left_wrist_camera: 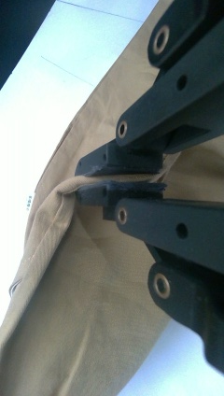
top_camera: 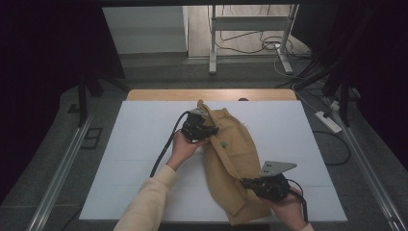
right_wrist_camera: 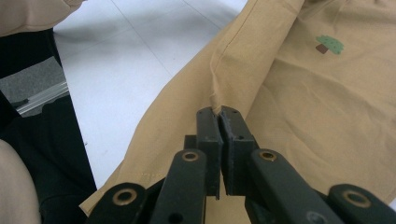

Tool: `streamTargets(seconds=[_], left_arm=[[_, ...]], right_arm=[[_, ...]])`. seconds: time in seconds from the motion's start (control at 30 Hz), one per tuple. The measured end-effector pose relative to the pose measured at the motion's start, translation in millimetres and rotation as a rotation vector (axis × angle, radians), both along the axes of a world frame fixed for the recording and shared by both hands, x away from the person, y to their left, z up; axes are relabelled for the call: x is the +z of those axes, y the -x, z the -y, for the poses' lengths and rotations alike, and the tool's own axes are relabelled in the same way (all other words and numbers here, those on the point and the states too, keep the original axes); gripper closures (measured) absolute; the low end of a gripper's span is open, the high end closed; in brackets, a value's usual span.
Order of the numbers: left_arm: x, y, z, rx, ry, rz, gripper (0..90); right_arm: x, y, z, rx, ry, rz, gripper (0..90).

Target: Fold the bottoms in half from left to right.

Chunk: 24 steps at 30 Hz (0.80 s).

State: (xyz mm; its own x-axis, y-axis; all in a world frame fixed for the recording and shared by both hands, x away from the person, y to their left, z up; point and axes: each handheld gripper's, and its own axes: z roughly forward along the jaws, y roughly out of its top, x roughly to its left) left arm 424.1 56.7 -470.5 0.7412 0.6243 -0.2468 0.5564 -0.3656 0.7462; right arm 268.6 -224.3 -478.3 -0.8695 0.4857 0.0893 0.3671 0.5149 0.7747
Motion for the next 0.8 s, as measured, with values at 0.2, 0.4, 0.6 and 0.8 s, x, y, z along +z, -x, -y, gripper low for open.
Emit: streamTargets(seconds=[0.2, 0.4, 0.6, 0.8], left_arm=[[-1.1, -0.5, 3.5, -0.003, 0.001, -0.002, 84.9], [-2.5, -1.8, 8.1, -0.008, 0.000, -0.006, 84.8], [-3.1, -3.3, 13.7, -0.013, 0.002, -0.008, 84.7], [-5.0, -4.4, 20.2, -0.018, 0.005, -0.013, 84.6]], right_arm=[[0.2, 1.8, 1.6, -0.001, 0.000, 0.000, 86.9], [0.2, 3.4, 4.3, -0.007, -0.001, -0.002, 86.9], [2.2, 4.9, 9.0, -0.015, -0.005, 0.003, 86.9], [1.5, 5.3, 15.2, -0.030, -0.004, -0.003, 86.9]])
